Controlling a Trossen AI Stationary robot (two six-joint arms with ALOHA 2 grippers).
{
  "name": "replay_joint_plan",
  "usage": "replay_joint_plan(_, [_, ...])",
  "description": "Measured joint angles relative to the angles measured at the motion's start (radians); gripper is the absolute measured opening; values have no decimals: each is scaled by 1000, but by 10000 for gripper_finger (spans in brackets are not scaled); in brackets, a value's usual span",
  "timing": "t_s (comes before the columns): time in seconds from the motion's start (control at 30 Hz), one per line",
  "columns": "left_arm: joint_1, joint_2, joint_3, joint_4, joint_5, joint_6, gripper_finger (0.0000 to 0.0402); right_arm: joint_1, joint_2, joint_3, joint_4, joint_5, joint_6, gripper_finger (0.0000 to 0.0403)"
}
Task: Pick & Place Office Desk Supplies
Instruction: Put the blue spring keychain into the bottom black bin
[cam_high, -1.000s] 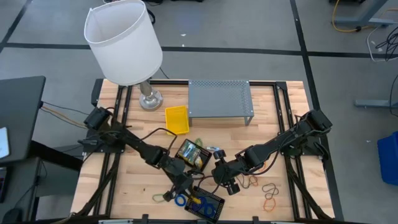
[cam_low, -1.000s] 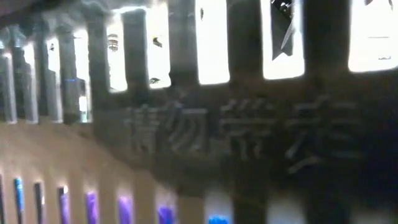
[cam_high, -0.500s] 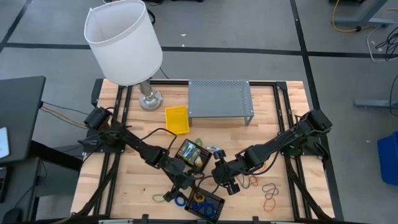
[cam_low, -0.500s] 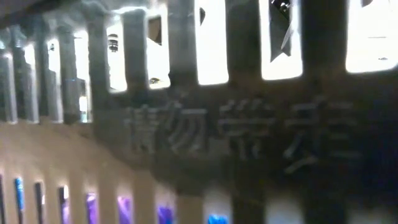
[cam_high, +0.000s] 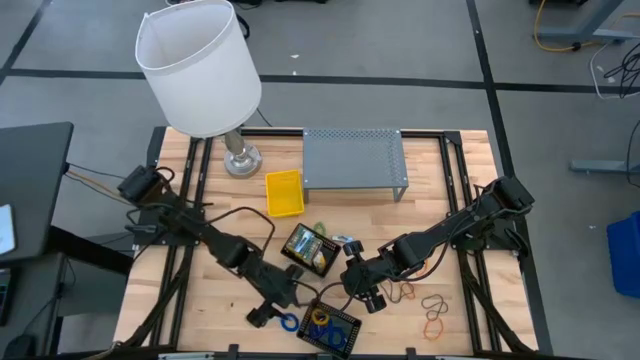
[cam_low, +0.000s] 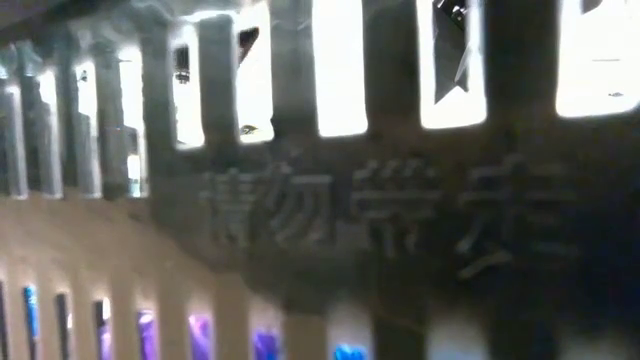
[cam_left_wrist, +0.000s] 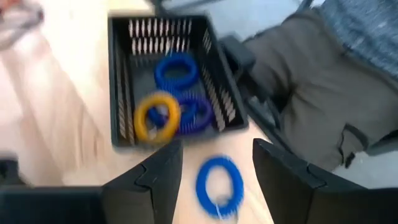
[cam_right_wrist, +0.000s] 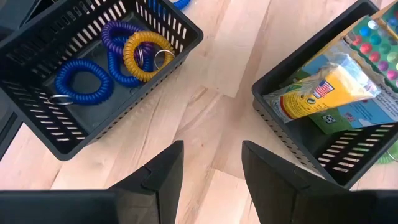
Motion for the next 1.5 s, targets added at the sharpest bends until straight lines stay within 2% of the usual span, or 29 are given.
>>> replay_joint_plan(0.13, [-37, 1, 0, -78, -64, -66, 199, 0, 0, 0, -1, 1, 0, 169])
replay_joint_plan(0.3, [-41, 52, 0, -85, -100, -137, 199, 0, 0, 0, 0, 2, -1, 169])
replay_joint_plan(0.7, [-39, 164, 0, -42, -92, -180, 199, 0, 0, 0, -3, 5, 5, 169])
replay_joint_plan(1.1, [-31, 233, 0, 61, -23, -184, 196, 0, 0, 0, -8, 13, 7, 169])
replay_joint_plan(1.27, [-33, 234, 0, 60, -80, -184, 175, 0, 0, 0, -8, 13, 7, 169])
replay_joint_plan(1.5, [-33, 269, 3, 66, -185, -240, 117, 0, 0, 0, -9, 14, 7, 169])
